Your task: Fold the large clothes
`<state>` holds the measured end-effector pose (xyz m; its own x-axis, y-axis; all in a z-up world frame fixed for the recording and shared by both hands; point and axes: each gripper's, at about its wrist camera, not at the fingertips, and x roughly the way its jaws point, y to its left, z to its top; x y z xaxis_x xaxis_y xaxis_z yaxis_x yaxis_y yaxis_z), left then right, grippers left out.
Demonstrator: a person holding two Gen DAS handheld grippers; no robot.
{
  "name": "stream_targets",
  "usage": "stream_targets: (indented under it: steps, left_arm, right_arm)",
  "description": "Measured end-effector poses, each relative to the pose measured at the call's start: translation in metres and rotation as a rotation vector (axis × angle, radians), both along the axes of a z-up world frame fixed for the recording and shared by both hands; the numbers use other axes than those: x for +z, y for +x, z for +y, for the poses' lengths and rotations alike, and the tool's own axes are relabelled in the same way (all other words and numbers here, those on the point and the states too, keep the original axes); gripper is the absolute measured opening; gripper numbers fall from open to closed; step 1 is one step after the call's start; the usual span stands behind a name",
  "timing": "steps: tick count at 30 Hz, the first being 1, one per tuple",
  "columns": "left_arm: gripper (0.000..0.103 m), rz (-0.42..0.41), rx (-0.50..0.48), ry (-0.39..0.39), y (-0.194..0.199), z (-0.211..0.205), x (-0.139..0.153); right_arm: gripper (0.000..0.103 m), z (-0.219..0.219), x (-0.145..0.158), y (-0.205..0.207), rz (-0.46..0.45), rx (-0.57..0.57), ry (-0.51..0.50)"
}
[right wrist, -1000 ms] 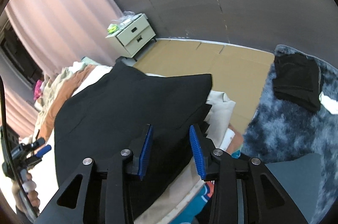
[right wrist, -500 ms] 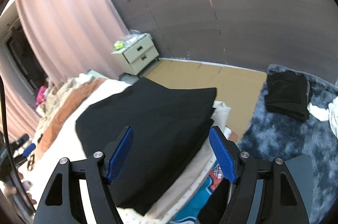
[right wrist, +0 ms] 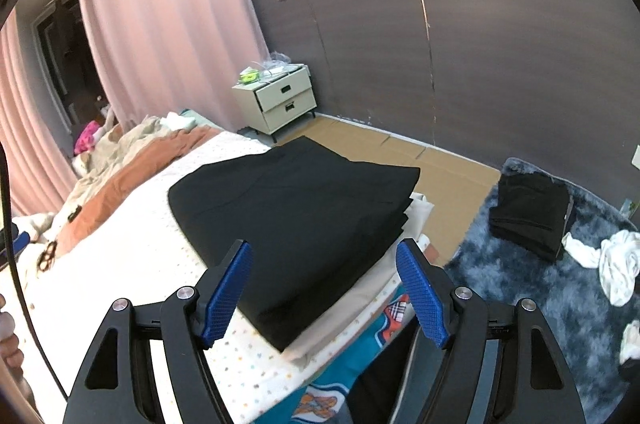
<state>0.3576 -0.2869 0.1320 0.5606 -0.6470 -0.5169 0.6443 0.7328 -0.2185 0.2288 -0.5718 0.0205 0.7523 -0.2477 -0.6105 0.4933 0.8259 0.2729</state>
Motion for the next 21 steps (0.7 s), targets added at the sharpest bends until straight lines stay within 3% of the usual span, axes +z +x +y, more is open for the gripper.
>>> stream_targets:
  steps: [3,9,21]
  left_arm:
    - [0.103,-0.063,0.017,-0.016,-0.022,0.017,0.006]
    - [0.103,-0.111,0.044,0.012,-0.063,0.045,0.012]
    - [0.103,-0.177,0.105,-0.001,-0.145,0.089,0.008]
  right_arm:
    - [0.08,0.012,0.006,-0.008,0.008,0.03,-0.006]
    - [0.096,0.04,0.018,-0.036,-0.028,0.068,-0.055]
    - [0.096,0.086,0.029,-0.093,-0.082,0.165,-0.072]
